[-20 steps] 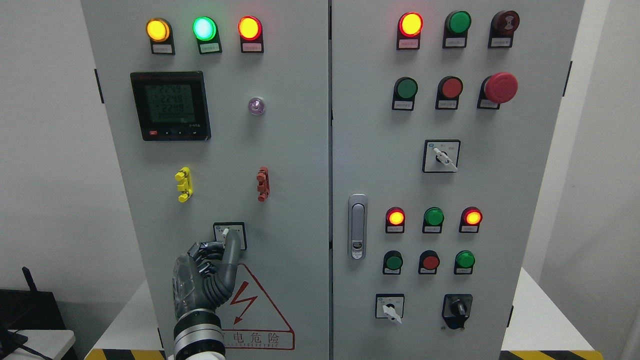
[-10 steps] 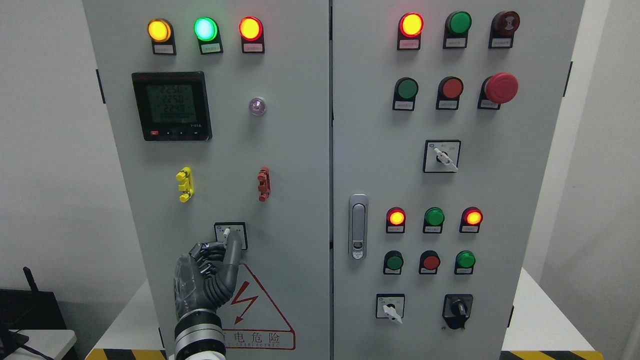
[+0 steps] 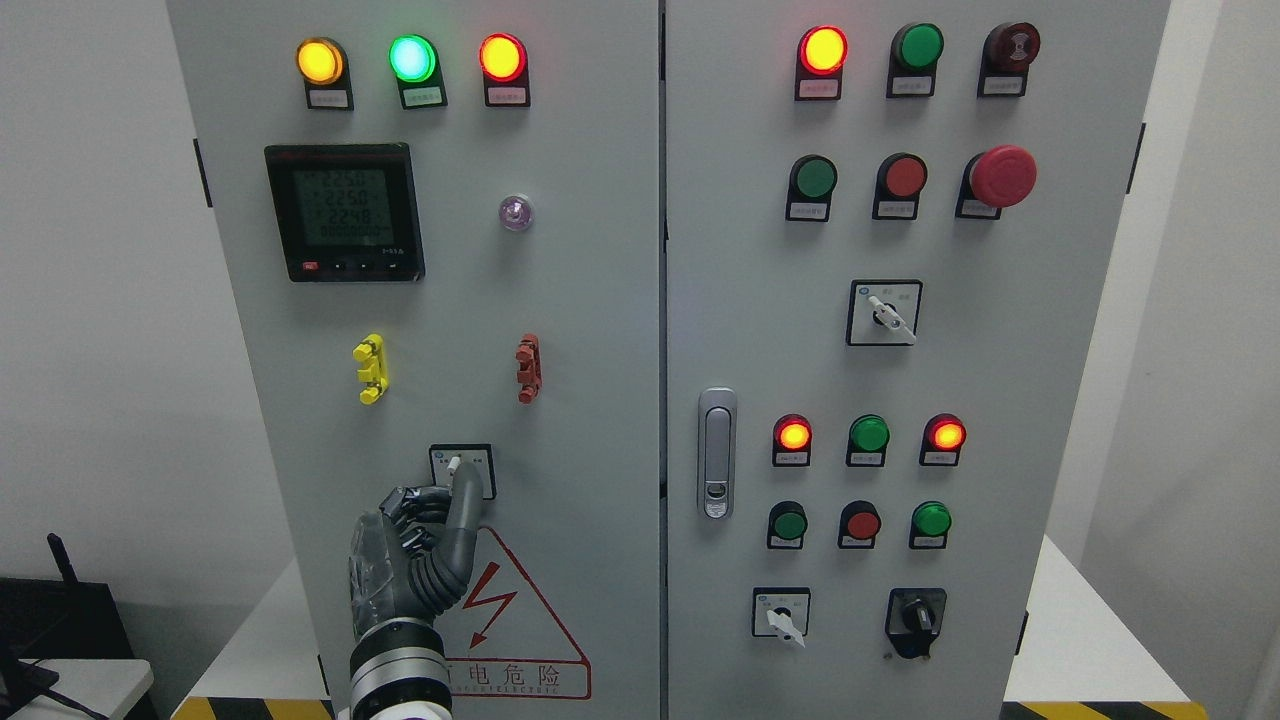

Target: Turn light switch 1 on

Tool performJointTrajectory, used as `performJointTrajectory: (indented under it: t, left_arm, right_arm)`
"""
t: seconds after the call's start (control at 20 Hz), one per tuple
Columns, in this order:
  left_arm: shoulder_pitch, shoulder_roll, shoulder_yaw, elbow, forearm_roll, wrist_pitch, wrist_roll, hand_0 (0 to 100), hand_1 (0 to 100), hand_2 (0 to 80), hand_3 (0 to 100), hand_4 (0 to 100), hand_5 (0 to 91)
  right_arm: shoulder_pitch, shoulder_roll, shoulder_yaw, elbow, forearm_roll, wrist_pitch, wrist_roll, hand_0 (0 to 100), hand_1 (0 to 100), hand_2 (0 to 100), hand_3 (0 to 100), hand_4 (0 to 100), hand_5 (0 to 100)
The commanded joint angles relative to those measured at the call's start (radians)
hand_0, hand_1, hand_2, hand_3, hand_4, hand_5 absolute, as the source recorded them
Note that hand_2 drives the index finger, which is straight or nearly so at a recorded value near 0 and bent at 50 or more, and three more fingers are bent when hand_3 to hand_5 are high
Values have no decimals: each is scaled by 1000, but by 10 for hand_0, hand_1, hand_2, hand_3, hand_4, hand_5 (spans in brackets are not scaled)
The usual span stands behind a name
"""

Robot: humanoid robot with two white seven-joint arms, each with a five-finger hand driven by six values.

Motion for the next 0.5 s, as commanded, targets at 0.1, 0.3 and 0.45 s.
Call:
performJointTrajectory:
  t: [0.1,0.3,0.45]
  left_arm:
    - [-3,1,0,3,0,1,-1,273,333,489,725,915,881]
    - [-3,1,0,14,0,1,0,275,330,489,725,915,881]
    - [-3,1,0,14,0,1,0,276,328,488,723,915,881]
  right_arm:
    - [0,0,17,0,-25,-1,-1,120,389,0,0,0,0]
    - [0,-1,17,0,-25,-1,-1,120,389,0,0,0,0]
    - [0,-1,17,0,-25,0,-1,120,389,0,0,0,0]
